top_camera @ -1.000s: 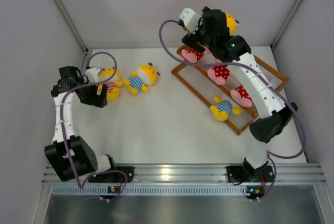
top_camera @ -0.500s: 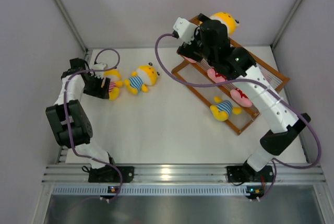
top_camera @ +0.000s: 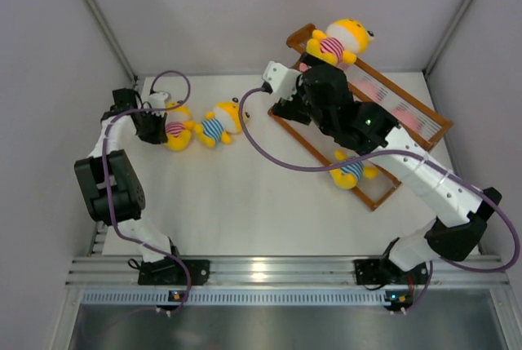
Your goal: Place and organize the stuffed toys onto the shelf
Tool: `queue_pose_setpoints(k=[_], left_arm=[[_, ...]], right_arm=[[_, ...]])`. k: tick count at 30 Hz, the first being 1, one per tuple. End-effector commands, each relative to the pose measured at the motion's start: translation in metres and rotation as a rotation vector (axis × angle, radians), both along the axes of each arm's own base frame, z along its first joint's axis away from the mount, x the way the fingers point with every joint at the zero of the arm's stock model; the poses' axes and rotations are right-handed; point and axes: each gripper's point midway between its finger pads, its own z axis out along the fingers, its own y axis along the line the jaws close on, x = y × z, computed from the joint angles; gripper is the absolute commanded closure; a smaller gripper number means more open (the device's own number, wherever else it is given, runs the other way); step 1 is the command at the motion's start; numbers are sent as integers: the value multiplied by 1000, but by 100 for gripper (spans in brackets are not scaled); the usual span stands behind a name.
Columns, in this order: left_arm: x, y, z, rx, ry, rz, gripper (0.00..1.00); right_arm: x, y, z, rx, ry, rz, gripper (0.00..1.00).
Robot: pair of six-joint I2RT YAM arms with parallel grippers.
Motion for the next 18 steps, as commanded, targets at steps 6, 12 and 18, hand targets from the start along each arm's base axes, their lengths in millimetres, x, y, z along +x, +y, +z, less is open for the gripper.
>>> queue_pose_setpoints(k=[6,12,18], left_arm=[[-24,-29,96,-41,-278,-51,100],[-69,-59,154,-56,-404,-167,100],[-116,-93,176,-168,-369,-274,100]], right_arm=[[-80,72,28,293,44,376,1],[-132,133,15,517,144,709,1],[-145,199,-7,671,358,874,1]])
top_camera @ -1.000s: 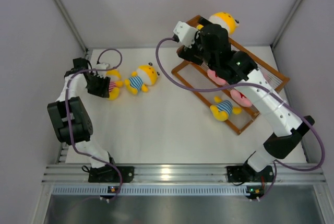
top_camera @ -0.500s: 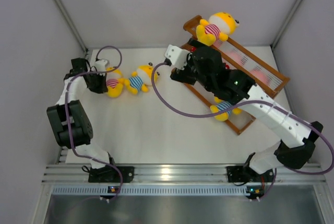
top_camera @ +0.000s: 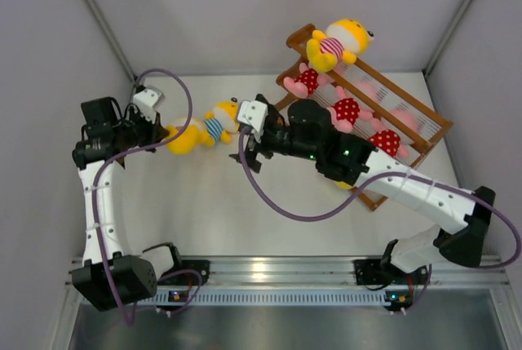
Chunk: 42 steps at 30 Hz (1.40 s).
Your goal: Place and organize the stuffed toys onto the shelf
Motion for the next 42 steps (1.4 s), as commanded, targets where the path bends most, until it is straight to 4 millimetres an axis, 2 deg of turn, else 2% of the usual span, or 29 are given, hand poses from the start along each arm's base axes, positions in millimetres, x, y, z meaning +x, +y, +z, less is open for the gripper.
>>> queue_pose_setpoints(k=[1,2,3,5,6,8,9,11,12,14,15,17,18,20,21,23,24,26,28,30,31,33,34,37,38,39,40,41,42], left_arm=[[-29,-27,5,-84,54,-122,100],[-36,-33,4,-110,76,-139,100],[-40,-35,4,-116,78,-146,100],[-45,-40,5,-134,86,-162,100],[-50,-44,7,-154,96,-176,100],[-53,-48,9,-172,101,-188,100],[-55,-51,11,-186,99,-203,100],[-57,-54,13,-203,102,-206,100],[-56,-54,13,-206,106,-204,100],[-56,-54,12,-211,110,-203,100],[-56,-53,11,-207,111,-199,100],[-56,-53,10,-208,114,-201,100],[-56,-53,10,-206,113,-202,100],[-55,-53,9,-212,119,-203,100],[-55,-53,9,-212,117,-204,100],[-54,-54,11,-215,116,-207,100],[-54,-54,11,-218,117,-206,100],[-53,-53,13,-223,120,-201,100],[-53,-55,14,-236,121,-204,100],[-54,-58,16,-257,125,-211,100],[-54,-59,17,-261,125,-211,100],[-55,-58,21,-261,122,-200,100],[-54,-57,21,-257,121,-191,100],[-52,-52,29,-240,114,-150,100],[-51,-51,29,-239,118,-139,100],[-48,-46,34,-231,119,-101,85],[-47,-44,36,-225,120,-81,66],[-45,-41,38,-231,129,-49,43],[-43,-38,40,-223,127,-31,29]], right_arm=[[-21,52,25,201,130,201,1],[-19,58,22,224,210,200,1],[-15,69,7,214,270,219,1],[0,74,9,275,328,225,1],[6,75,1,297,415,229,1],[15,79,-1,347,451,229,0],[19,84,-12,334,472,238,1],[24,90,-12,345,492,244,1],[27,98,-24,334,516,251,0],[30,104,-29,360,557,261,1],[31,109,-45,345,600,278,1],[27,115,-50,362,656,316,1],[28,120,-61,356,683,325,1],[25,124,-64,359,706,353,1],[23,129,-74,341,721,351,1],[26,134,-82,314,705,334,1],[22,137,-96,275,730,327,1],[19,142,-104,248,730,331,2],[13,147,-108,225,729,336,15],[13,153,-106,224,710,327,38],[14,154,-108,219,718,314,67],[18,153,-97,226,698,299,96],[17,149,-97,203,705,285,100],[20,132,-76,167,626,264,100],[21,120,-85,99,620,227,100],[21,110,-61,107,576,224,100],[22,101,-53,78,539,218,100],[21,85,-35,46,504,204,100],[20,76,-27,24,482,193,100]])
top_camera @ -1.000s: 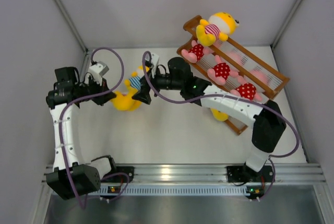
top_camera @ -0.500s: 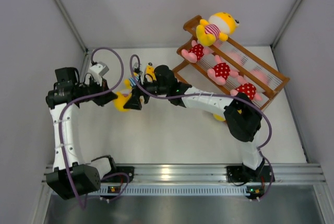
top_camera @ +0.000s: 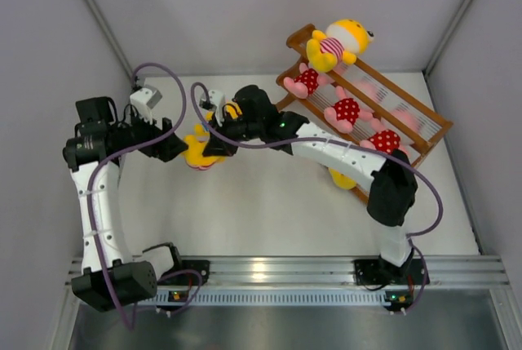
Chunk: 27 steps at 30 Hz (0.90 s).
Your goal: Place and organize the stuffed toys onto the shelf
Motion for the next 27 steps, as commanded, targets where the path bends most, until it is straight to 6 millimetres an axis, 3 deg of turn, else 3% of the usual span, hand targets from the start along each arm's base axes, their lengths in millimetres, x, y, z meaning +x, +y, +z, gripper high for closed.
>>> queue_pose_setpoints(k=[1,2,3,5,6,9,12,14,15,16,19,20,22,23,27], left_arm=[[8,13,25,34,-37,99,10],[8,14,28,42,-43,110,5],[9,16,29,48,-44,119,2],[9,19,30,61,-48,140,2],[9,20,30,65,-50,143,2],[8,20,27,67,-45,142,2],[6,20,24,69,-40,141,2],[5,20,23,77,-44,143,2],[4,20,22,79,-40,143,2],[4,21,21,82,-40,144,2],[4,21,16,82,-27,144,2],[3,21,15,81,-25,141,2],[2,20,13,78,-19,140,2],[2,20,13,77,-21,138,2],[2,21,12,84,-21,139,2]], right_arm=[[-7,-51,104,7,-268,12,100],[-7,-69,112,-40,-287,-18,100],[-6,-78,143,-11,-350,-40,100],[2,-103,180,-6,-457,-108,100],[1,-116,211,27,-504,-140,100],[0,-155,276,108,-684,-224,100],[-1,-202,329,149,-872,-386,100],[7,-242,348,92,-975,-535,100],[17,-260,347,28,-1002,-615,100],[30,-283,336,-118,-1043,-688,100],[54,-323,303,-376,-1042,-772,100],[70,-337,276,-484,-1018,-789,100],[74,-362,262,-541,-995,-824,100],[85,-388,245,-613,-942,-868,100],[86,-429,217,-617,-863,-898,100]])
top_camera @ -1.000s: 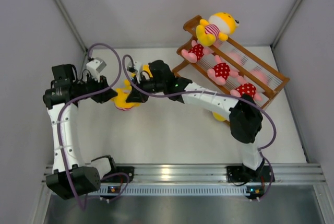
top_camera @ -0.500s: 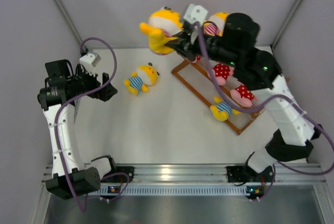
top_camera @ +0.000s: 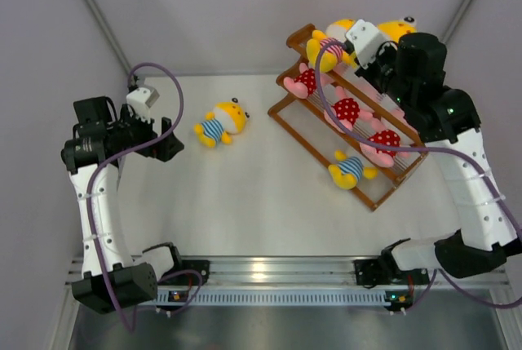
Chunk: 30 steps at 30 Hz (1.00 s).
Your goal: Place and organize the stuffed toys onto the shelf
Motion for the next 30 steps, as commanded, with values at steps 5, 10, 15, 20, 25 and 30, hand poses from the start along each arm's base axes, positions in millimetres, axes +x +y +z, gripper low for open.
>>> queue_pose_setpoints(k=[5,10,15,20,25,30], left_arm=[[-2,0,5,11,-30,-4,2],[-2,-2,2,0,-21,-11,2],[-1,-1,2,3,-19,-10,2],[-1,-2,1,-2,-15,-13,2],[-2,-4,-5,-8,-7,-33,2],[-2,-1,-24,1,42,-29,2]], right_arm=[[-21,-46,-51,-49,94,16,100],[-21,-43,-90,-92,206,95,100],[-16,-50,-97,-45,214,79,100],[-16,-52,-106,-37,213,76,96],[-21,-57,-100,2,202,43,57],[-32,-52,-79,47,175,64,31]])
